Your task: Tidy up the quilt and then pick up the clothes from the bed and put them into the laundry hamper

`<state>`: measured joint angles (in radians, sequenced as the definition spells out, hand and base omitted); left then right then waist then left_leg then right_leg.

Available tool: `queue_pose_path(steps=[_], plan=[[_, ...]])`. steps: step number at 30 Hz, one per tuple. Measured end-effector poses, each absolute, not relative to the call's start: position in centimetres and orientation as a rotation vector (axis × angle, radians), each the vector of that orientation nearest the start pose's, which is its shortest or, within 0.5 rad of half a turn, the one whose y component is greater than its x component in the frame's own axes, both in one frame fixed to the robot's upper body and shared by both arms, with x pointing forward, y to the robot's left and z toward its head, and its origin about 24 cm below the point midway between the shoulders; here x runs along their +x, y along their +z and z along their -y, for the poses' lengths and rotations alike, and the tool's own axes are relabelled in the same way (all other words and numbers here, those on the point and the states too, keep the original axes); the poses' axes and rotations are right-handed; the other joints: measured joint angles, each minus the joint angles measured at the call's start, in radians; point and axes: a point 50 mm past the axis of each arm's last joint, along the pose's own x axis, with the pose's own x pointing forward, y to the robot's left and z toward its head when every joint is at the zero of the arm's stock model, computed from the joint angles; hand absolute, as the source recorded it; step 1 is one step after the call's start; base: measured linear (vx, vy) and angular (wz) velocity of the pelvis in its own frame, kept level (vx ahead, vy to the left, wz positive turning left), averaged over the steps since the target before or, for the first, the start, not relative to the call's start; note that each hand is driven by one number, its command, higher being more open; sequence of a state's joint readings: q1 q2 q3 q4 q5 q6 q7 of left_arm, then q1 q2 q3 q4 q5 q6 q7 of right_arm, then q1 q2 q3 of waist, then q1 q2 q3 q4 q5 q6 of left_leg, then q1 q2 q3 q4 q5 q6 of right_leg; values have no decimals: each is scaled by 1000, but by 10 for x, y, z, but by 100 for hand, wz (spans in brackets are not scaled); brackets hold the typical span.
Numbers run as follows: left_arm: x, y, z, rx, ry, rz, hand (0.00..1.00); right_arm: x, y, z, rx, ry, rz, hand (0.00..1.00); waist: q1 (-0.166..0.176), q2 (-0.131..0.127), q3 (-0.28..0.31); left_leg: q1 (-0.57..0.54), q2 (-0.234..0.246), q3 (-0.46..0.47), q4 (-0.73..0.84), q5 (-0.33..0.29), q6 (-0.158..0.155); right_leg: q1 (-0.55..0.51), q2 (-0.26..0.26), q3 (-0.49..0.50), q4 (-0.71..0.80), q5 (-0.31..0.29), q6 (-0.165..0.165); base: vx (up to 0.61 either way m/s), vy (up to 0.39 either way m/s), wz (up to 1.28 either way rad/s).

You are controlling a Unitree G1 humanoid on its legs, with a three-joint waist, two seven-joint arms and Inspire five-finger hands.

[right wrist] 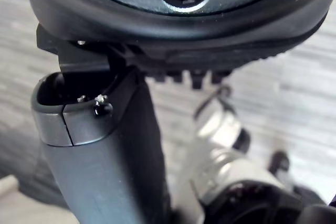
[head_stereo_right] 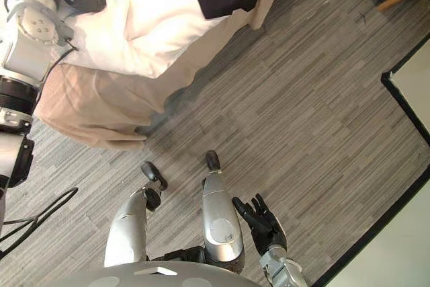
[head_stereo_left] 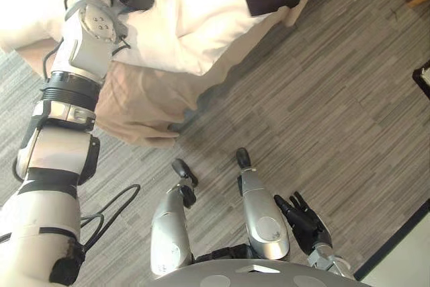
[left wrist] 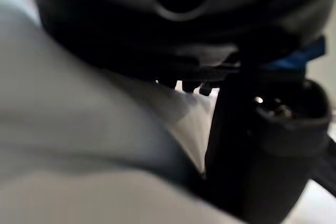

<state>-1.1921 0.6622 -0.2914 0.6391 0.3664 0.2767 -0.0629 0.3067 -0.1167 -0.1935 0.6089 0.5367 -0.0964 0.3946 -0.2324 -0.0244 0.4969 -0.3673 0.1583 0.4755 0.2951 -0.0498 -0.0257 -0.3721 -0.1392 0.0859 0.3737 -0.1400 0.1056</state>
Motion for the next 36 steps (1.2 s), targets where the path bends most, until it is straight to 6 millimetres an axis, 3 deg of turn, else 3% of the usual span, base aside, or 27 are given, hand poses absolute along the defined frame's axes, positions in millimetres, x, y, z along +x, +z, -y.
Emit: queue_pose_path(steps=[2, 6, 11, 13, 16, 17, 19, 21, 22, 24, 26, 27, 29, 30, 31, 32, 33, 34, 35, 36], plan=[[393, 317, -212, 1182, 169, 170, 0, 112, -107, 226, 522, -147, -557, 100, 18, 1, 2, -4, 7, 20, 8, -1, 1, -6, 0, -6, 11, 0, 0, 1, 8, 5], [391, 329, -217, 1235, 175, 109, 0, 138, -91, 227, 527, -96, -451, 100, 18, 9, 5, -5, 12, 44, 16, -16, 4, -14, -7, -18, 20, -9, 4, -29, -1, -4], [388, 328, -230, 1199, 168, 112, 0, 139, -88, 235, 498, -86, -450, 100, 16, 29, 4, 2, 3, 63, 10, -31, 5, -17, -26, -31, 29, -32, 8, -15, 2, -2], [390, 320, -236, 1142, 129, 118, 0, 134, -89, 237, 498, -105, -460, 100, 14, 34, 2, 27, -8, 70, -7, -21, 15, 0, -34, -34, 30, -36, 14, 38, 5, -1], [391, 288, -235, 1091, 26, 156, 0, 123, -94, 237, 476, -110, -502, 100, 14, 43, -3, 89, -22, 63, -35, -13, 15, 65, -51, -86, 24, -44, 16, 74, 5, 20], [389, 275, -232, 1081, -14, 179, 100, 119, -96, 237, 458, -108, -522, 100, 20, 50, -9, 105, -29, 56, -53, -6, 13, 83, -55, -108, 23, -45, 15, 107, -20, 31], [382, 253, -223, 1062, -88, 214, 100, 114, -100, 237, 427, -115, -563, 100, 37, 63, -18, 133, -41, 45, -83, 12, 10, 111, -65, -150, 22, -46, 13, 110, -29, 35], [360, 205, -220, 975, -201, 192, 100, 108, -106, 238, 404, -138, -613, 100, 58, 87, -34, 186, -52, 16, -135, 36, 4, 171, -69, -220, 18, -47, 13, 122, -51, 43], [351, 190, -221, 917, -227, 176, 100, 106, -108, 238, 403, -149, -624, 100, 63, 92, -40, 204, -54, 4, -149, 40, 0, 194, -69, -242, 13, -48, 11, 166, -74, 53], [313, 124, -227, 624, -287, 40, 100, 95, -116, 240, 378, -184, -692, 100, 76, 110, -109, 239, -63, -43, -186, 55, -7, 260, -70, -309, -14, -60, -1, 155, -70, 65], [264, 46, -228, 264, -244, -173, 100, 74, -127, 242, 368, -238, -794, 100, 128, 120, -191, 279, -71, -102, -199, 60, -14, 351, -67, -374, -56, -74, -18, 214, -95, 78], [249, 23, -228, 170, -196, -247, 100, 67, -131, 242, 365, -251, -827, 100, 145, 120, -217, 289, -74, -121, -199, 60, -14, 379, -66, -394, -69, -77, -23, 207, -115, 92], [187, -55, -240, -188, 151, -547, 100, 49, -141, 236, 387, -298, -915, 100, 207, 108, -286, 320, -80, -174, -199, 57, -19, 468, -56, -455, -115, -77, -25, 164, -116, 88], [142, -99, -254, -343, 446, -757, 100, 48, -144, 235, 401, -320, -929, 100, 235, 106, -311, 334, -78, -189, -194, 51, -27, 507, -50, -480, -134, -77, -25, 118, -125, 63], [82, -134, -268, -465, 790, -981, 100, 58, -145, 234, 410, -325, -923, 100, 247, 95, -318, 343, -78, -189, -188, 51, -28, 533, -46, -503, -149, -77, -25, 91, -119, 36], [48, -146, -272, -511, 937, -1091, 100, 63, -146, 232, 420, -328, -919, 100, 249, 89, -320, 341, -77, -184, -182, 51, -28, 538, -46, -513, -157, -77, -24, 47, -83, 10], [-20, -156, -268, -542, 1119, -1335, 100, 71, -147, 231, 452, -346, -913, 100, 254, 72, -313, 341, -78, -168, -165, 51, -28, 556, -46, -525, -174, -77, -24, 25, -59, 11], [-76, -154, -258, -503, 1156, -1568, 100, 72, -149, 233, 488, -378, -907, 100, 263, 61, -312, 340, -81, -153, -151, 51, -27, 573, -48, -535, -189, -77, -24, 11, -44, 20], [-102, -150, -250, -474, 1146, -1682, 100, 71, -150, 235, 505, -400, -909, 100, 266, 55, -312, 341, -81, -149, -151, 51, -27, 578, -48, -545, -187, -77, -24, -14, -15, 44], [-144, -141, -233, -410, 1006, -1909, 100, 64, -151, 240, 526, -445, -917, 100, 275, 51, -316, 345, -86, -150, -172, 54, -24, 583, -48, -565, -184, -77, -24, -24, 4, 40]])
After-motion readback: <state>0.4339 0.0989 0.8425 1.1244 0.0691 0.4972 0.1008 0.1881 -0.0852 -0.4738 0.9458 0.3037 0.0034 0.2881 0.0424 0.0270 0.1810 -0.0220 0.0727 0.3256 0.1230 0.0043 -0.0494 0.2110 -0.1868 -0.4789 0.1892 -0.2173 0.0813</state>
